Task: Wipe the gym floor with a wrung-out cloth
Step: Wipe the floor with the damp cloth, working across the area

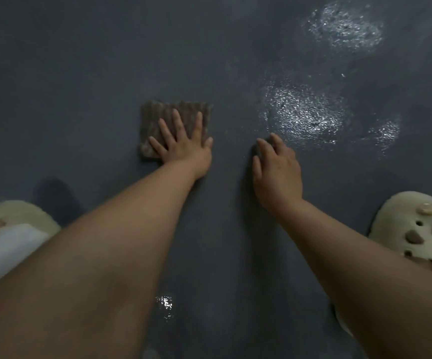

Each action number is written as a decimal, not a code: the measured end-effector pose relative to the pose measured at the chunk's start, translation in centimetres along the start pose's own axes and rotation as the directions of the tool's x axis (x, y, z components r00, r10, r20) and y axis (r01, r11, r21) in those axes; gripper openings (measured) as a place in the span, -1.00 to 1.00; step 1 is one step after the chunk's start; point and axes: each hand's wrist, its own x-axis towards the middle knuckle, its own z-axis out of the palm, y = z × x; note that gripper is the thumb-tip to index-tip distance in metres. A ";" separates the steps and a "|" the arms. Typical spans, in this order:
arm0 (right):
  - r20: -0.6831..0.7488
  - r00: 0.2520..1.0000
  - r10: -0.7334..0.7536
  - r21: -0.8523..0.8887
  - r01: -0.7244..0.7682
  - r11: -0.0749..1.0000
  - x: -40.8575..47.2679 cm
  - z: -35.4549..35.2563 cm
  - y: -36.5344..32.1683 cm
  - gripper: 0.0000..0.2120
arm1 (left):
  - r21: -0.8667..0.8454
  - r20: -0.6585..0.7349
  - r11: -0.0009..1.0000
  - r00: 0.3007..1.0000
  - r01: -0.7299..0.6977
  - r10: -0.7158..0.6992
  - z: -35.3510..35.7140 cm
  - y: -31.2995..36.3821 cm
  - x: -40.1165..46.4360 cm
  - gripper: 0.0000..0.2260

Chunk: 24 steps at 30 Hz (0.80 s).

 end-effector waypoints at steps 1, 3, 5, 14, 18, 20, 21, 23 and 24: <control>0.000 1.000 0.007 0.040 -0.007 0.999 0.0 -0.2 0.2 -0.58 | 0.019 0.004 0.998 0.998 -0.059 0.059 0.7 1.1 -1.0 -0.47; 0.002 1.000 0.030 0.110 -0.030 0.994 -0.2 -1.0 0.7 -0.57 | 0.057 0.032 0.976 0.977 -0.212 0.210 2.2 3.5 -4.1 -0.46; 0.014 0.998 0.059 0.141 -0.060 0.988 -0.8 -1.9 1.4 -0.57 | 0.085 0.093 0.930 0.932 -0.358 0.350 3.8 5.4 -8.0 -0.44; 0.116 0.974 0.196 0.056 -0.203 0.978 -6.6 -7.1 1.9 -0.64 | 0.108 0.315 0.847 0.826 -0.520 0.467 0.1 4.3 -14.0 -0.37; 0.121 0.981 0.152 -0.030 -0.150 0.988 -10.0 -10.1 0.8 -0.67 | 0.046 0.231 0.917 0.898 -0.396 0.376 -3.1 3.2 -17.6 -0.35; 0.104 0.988 0.112 -0.061 -0.106 0.992 -11.6 -11.3 0.0 -0.68 | 0.018 0.192 0.933 0.917 -0.359 0.349 -4.2 2.7 -19.5 -0.34; 0.090 0.992 0.092 -0.072 -0.086 0.994 -12.3 -11.9 -0.4 -0.69 | 0.016 0.171 0.936 0.924 -0.350 0.343 -4.8 2.4 -20.5 -0.35; 0.063 0.996 0.060 -0.080 -0.055 0.995 -13.9 -12.8 -1.1 -0.68 | 0.034 0.136 0.936 0.930 -0.350 0.342 -5.6 1.8 -22.5 -0.36; 0.050 0.998 0.047 -0.079 -0.043 0.996 -14.6 -13.3 -1.5 -0.67 | 0.052 0.117 0.934 0.931 -0.352 0.344 -6.1 1.4 -23.3 -0.37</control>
